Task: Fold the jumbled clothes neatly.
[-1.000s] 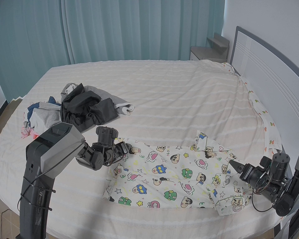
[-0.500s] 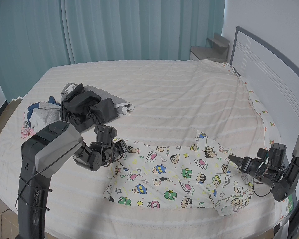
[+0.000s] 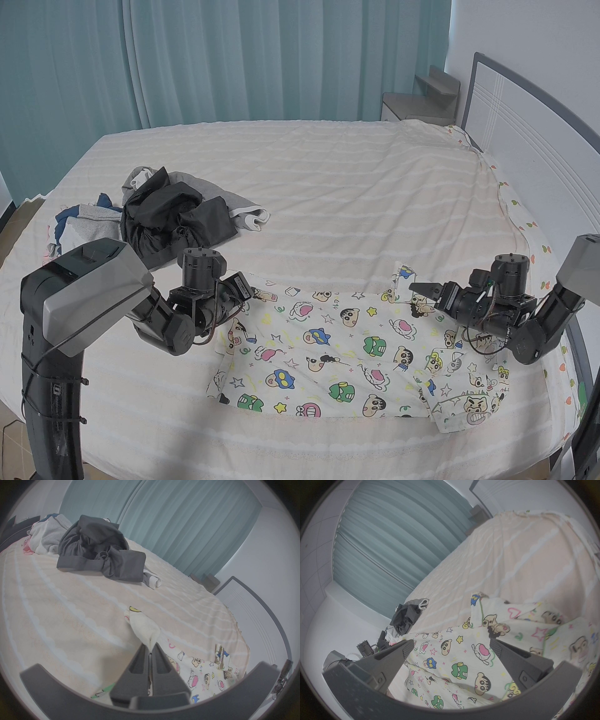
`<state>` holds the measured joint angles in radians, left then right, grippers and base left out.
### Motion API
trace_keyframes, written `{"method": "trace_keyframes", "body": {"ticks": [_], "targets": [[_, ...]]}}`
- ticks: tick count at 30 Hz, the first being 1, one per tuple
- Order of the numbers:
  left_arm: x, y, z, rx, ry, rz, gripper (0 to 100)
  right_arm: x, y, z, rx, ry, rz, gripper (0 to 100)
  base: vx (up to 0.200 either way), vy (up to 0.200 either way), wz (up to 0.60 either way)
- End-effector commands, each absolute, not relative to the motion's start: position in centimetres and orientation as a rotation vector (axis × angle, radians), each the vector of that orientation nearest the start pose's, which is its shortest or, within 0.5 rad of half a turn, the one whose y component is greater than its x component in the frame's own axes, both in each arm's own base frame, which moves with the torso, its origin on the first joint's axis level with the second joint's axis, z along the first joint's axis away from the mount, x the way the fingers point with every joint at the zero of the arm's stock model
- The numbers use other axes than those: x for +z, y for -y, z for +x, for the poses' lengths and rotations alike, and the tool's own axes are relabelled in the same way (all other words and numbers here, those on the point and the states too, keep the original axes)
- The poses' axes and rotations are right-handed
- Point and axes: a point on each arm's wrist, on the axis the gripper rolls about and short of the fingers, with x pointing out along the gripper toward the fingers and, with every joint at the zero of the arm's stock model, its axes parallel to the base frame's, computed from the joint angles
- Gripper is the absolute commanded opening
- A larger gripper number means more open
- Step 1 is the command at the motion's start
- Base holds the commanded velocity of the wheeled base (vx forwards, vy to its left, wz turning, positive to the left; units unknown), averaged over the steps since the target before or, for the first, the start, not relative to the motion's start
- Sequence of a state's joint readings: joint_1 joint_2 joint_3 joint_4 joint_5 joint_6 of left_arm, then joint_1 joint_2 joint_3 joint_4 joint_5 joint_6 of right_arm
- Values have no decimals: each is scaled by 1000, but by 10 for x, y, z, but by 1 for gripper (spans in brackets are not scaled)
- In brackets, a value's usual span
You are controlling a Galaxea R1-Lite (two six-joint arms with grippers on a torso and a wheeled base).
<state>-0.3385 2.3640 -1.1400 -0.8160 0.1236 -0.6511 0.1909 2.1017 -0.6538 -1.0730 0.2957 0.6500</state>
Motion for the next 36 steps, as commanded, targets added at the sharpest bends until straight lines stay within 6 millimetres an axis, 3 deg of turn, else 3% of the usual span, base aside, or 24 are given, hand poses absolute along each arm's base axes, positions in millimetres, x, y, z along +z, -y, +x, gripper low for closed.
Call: {"method": "trace_keyframes", "body": {"ticks": [1,8,19,25,29,36], "targets": [[42,154,394,-111,-430,-545,0,18,-93,360,353,-629,666,100,0,0,0],[44,158,389,-123,-433,-548,0,7,-102,374,345,-653,658,100,0,0,0],[53,154,390,-118,-411,-556,0,1,-111,418,232,-629,635,100,0,0,0],[51,153,390,-108,-412,-553,0,-5,-119,432,188,-598,617,100,0,0,0],[51,152,390,-106,-411,-554,0,4,-116,454,128,-485,618,100,0,0,0],[49,152,391,-103,-415,-553,0,30,-106,473,67,-336,611,100,0,0,0]]}}
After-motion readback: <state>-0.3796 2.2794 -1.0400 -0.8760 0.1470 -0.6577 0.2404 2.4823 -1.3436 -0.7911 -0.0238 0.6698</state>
